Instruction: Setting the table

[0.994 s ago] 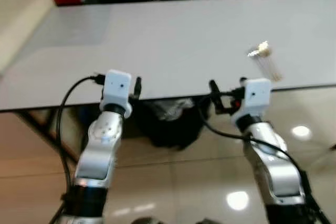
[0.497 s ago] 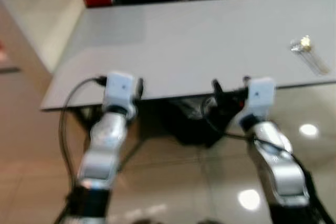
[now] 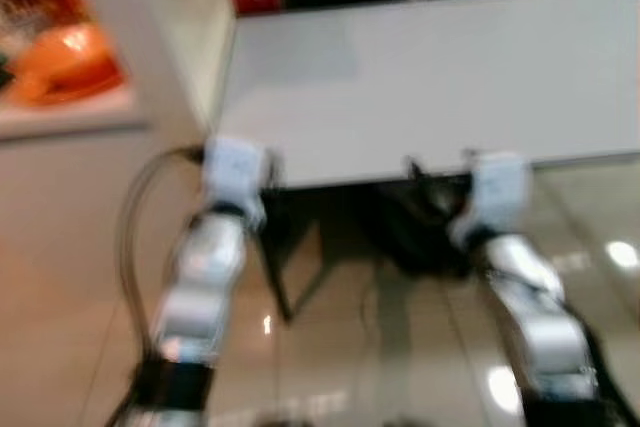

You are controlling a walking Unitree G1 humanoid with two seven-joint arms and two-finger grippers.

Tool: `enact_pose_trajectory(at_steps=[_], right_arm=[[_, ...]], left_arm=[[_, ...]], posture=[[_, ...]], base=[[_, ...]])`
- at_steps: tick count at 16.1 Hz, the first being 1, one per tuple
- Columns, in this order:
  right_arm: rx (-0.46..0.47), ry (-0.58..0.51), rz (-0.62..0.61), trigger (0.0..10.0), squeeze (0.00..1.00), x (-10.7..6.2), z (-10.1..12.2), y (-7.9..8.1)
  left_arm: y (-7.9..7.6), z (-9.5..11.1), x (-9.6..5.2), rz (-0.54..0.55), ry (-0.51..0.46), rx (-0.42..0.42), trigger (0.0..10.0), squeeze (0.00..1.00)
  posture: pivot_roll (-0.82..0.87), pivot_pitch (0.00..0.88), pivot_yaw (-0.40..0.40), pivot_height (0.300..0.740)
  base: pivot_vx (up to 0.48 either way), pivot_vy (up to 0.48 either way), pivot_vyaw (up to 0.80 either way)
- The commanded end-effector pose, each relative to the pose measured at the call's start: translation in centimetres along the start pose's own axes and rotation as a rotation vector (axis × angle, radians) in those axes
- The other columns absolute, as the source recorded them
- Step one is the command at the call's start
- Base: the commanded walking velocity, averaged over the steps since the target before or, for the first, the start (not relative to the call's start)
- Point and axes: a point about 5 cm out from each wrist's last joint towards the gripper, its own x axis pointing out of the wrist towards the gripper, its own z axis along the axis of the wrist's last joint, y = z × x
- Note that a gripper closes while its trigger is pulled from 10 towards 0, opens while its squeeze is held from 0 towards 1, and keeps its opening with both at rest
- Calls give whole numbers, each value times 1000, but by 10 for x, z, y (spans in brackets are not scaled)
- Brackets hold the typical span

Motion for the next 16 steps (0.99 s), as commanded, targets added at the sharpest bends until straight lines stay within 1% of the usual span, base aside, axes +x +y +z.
enact_pose_trajectory(at_steps=[1,3,4,6,7,8,9,10,11,12,13,14,16], right_arm=[[4,-36,19,10000,0,2,10,4],[-1,-40,42,10000,0,6,11,7],[8,-52,52,10000,0,11,12,13],[56,-60,46,10000,0,15,11,20],[64,-57,48,10000,0,15,9,20],[68,-27,70,10000,0,16,0,24],[67,-10,88,10000,0,16,-4,26],[64,-22,116,10000,0,17,-1,30],[60,-37,132,10000,0,17,2,32],[57,-53,130,10000,0,16,4,30],[72,-62,103,10000,0,15,6,25],[95,-79,80,10000,0,14,8,21],[103,-88,62,10000,0,13,7,18]], left_arm=[[7,1,1,41,-1,2,10000,0],[8,0,1,51,2,0,10000,0],[11,-2,0,52,12,14,10000,0],[20,-1,-3,67,9,49,10000,0],[22,0,-4,78,7,58,10000,0],[30,1,-9,117,6,76,10000,0],[36,-1,-14,145,10,87,10000,0],[41,-3,-19,177,19,83,10000,0],[43,-4,-21,184,20,87,10000,0],[41,-3,-21,168,7,114,10000,0],[38,0,-19,154,-7,126,10000,0],[35,6,-15,141,-31,126,10000,0],[31,13,-11,131,-48,111,10000,0]], posture=[[-54,1,33,740],[-44,6,26,740],[-16,0,29,740],[61,0,2,740],[70,0,-3,740],[103,0,-42,740],[120,0,-75,740],[116,0,-83,740],[103,0,-89,740],[92,0,-93,740],[87,0,-95,740],[87,0,-87,740],[94,0,-63,740]], base=[[0,480,0],[0,480,0],[0,480,0],[0,480,0],[0,480,0],[0,480,0],[0,480,0],[0,480,0],[0,480,0],[0,480,0],[0,480,0],[0,480,0],[0,480,0]])
